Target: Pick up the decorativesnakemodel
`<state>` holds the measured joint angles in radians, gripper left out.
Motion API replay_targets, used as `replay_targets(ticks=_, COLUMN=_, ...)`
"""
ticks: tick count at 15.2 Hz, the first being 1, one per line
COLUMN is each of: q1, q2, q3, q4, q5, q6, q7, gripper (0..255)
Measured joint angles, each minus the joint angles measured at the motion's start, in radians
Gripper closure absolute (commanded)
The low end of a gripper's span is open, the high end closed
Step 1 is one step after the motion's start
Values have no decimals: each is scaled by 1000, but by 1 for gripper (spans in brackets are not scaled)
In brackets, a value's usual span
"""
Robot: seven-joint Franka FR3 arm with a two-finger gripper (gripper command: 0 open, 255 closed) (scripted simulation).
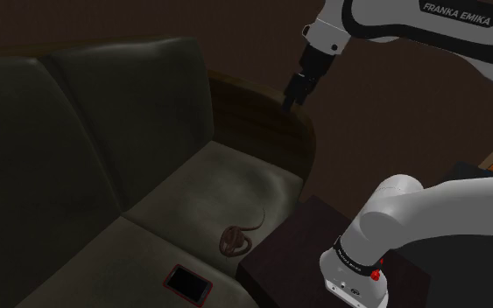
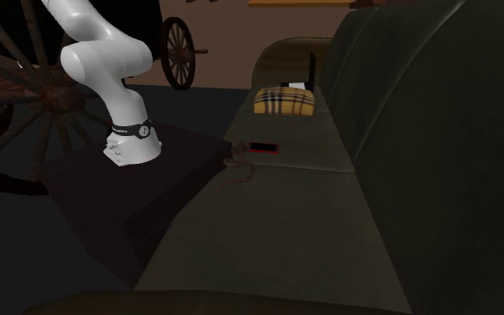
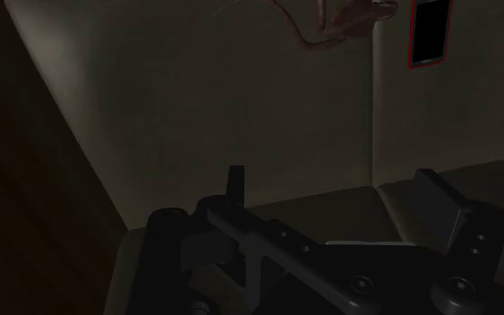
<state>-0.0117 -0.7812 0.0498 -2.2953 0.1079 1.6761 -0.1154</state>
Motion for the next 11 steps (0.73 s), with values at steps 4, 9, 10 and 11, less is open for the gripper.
replay_targets(ticks=4, q1=14, q2=-2, q3=8, q4=-66, q5=3, q6=55, q7=-23, gripper=0)
replay_targets(ticks=9, q1=42, q2=20, q3=15, q4=-213, q5=3, q6=203, q7=-90, gripper=0)
replay_targets(ticks=10, q1=47, q2=27, q3=14, q4=-242, q5=2, q6=234, q7=-106, gripper=0)
replay_targets(ticks=11, q1=55, q2=25, q3=18, q4=-274, q5=4, q6=261, q7=-116, gripper=0)
